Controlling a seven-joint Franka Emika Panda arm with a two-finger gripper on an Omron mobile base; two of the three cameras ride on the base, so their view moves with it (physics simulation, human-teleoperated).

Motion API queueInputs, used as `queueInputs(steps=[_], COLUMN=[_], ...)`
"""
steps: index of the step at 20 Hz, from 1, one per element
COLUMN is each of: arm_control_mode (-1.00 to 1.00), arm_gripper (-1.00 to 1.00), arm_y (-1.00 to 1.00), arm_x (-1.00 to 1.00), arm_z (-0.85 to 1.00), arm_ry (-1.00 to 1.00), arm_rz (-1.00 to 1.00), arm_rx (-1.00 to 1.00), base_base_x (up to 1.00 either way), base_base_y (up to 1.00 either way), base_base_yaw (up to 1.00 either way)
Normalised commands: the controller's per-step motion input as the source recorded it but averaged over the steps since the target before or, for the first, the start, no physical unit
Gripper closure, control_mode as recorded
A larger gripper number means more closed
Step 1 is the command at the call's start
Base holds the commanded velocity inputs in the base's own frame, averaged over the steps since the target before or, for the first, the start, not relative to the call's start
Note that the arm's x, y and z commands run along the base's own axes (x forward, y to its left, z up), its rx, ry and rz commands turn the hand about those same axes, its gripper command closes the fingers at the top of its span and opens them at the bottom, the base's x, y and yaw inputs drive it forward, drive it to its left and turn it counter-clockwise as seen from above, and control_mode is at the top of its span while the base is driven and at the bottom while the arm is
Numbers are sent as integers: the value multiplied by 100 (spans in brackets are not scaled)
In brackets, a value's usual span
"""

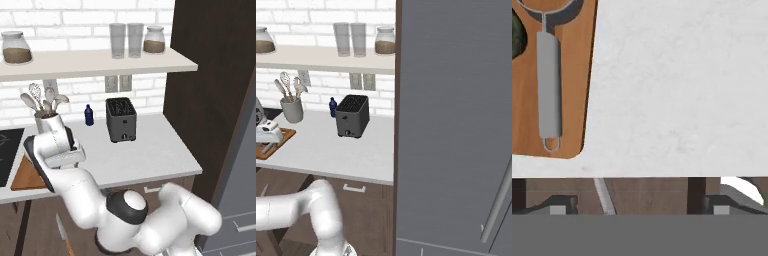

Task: Place the appropriate cutting tool for cutting the cucumber skin on the cutting board.

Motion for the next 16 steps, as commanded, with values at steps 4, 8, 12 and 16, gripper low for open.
queueInputs(steps=[4,8,12,16], arm_control_mode=[-100,-100,-100,-100], arm_gripper=[-100,-100,-100,-100], arm_y=[-100,-100,-100,-100], arm_x=[-100,-100,-100,-100], arm_z=[44,52,60,52], arm_ry=[-3,0,0,-1], arm_rz=[2,2,1,1], arm_rx=[0,0,0,0], base_base_x=[0,0,0,0], base_base_y=[0,0,0,0], base_base_yaw=[0,0,0,0])
